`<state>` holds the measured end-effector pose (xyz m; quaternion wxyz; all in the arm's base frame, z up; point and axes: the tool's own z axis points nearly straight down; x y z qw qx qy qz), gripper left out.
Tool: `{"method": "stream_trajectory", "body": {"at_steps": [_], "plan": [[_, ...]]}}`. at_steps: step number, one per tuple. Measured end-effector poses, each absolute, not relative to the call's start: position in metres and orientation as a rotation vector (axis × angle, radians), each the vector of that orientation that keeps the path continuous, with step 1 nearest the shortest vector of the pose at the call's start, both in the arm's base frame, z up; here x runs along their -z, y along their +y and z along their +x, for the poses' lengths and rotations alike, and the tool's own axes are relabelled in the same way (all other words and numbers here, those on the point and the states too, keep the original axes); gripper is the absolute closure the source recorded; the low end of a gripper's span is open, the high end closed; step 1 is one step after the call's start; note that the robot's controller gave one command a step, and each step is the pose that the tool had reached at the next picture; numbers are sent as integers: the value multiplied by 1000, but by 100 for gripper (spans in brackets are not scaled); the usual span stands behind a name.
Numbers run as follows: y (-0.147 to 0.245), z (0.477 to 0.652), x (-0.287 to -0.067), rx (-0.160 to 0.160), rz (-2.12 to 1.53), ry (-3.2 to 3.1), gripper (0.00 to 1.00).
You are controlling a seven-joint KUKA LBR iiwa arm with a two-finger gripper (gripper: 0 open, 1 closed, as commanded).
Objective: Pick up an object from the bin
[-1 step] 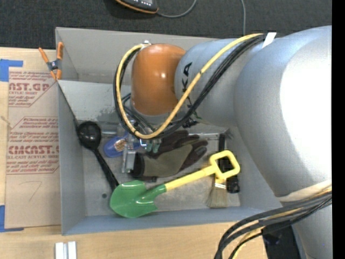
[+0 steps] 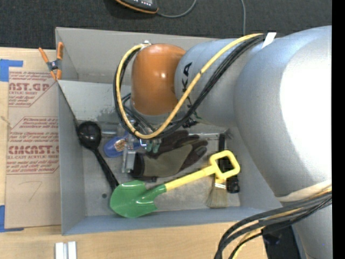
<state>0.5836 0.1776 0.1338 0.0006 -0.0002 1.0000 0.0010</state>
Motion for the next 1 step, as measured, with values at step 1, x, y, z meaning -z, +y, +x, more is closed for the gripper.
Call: {"method": "stream_trajectory", "body": {"at_steps": [1], "plan": [[93, 590, -110, 0, 183, 3136, 0]]}}
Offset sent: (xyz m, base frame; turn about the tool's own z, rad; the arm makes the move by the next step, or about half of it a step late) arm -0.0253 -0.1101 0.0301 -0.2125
